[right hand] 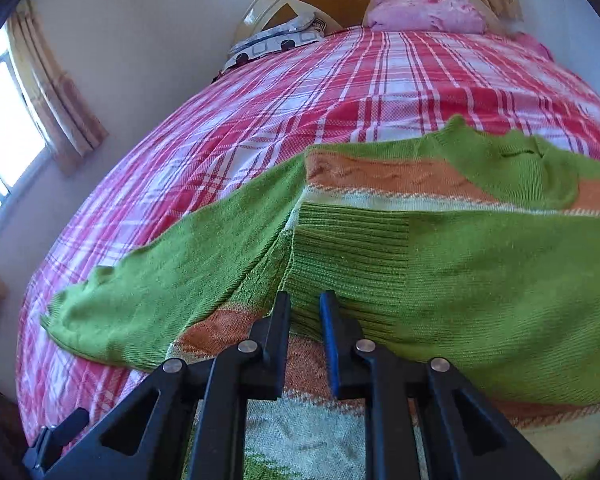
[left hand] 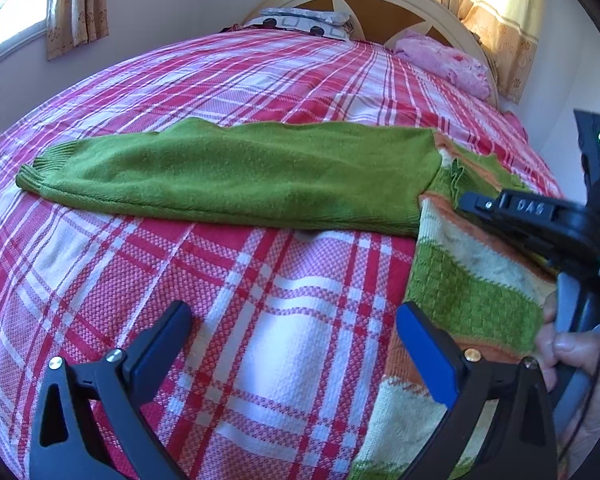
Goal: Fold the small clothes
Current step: 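Lift the sleeve and fold it across the sweater back with the right gripper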
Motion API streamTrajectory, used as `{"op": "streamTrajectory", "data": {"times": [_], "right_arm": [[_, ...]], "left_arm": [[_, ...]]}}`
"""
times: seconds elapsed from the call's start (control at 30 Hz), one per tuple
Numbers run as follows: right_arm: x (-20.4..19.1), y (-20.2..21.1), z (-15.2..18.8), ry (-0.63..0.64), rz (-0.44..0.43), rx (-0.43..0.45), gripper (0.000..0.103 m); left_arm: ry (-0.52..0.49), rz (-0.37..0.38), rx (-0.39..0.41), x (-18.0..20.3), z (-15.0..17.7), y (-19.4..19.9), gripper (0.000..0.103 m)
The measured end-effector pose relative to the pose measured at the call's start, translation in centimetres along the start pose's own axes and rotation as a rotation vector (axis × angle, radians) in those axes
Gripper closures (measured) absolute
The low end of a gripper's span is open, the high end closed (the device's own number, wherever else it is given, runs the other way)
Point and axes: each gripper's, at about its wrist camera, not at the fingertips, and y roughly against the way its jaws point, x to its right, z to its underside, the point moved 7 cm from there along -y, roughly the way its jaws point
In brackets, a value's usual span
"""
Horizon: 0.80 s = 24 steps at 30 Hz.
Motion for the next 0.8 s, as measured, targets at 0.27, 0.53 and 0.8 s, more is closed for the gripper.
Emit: {"op": "streamTrajectory", "data": {"times": [0.27,0.53,0.8], "right_arm": [[0.2,7.4,1.5,0.088,0.1,0.102,0.073],[2.5,7.2,4.7,0.084,0.191,0.106,0.044],[3.8,7.0,5.2,0.016,0.145,0.106,0.044]], "left_arm": [[-0.01,-0.015,-0.007,0.1,0.1,-0.1,0.0],[-0.023,-0.033,-0.019,0.4,0.1,-0.4,0.0],[0.233,0.018,0.135,-6.4,-1.4,3.7,0.006]]}}
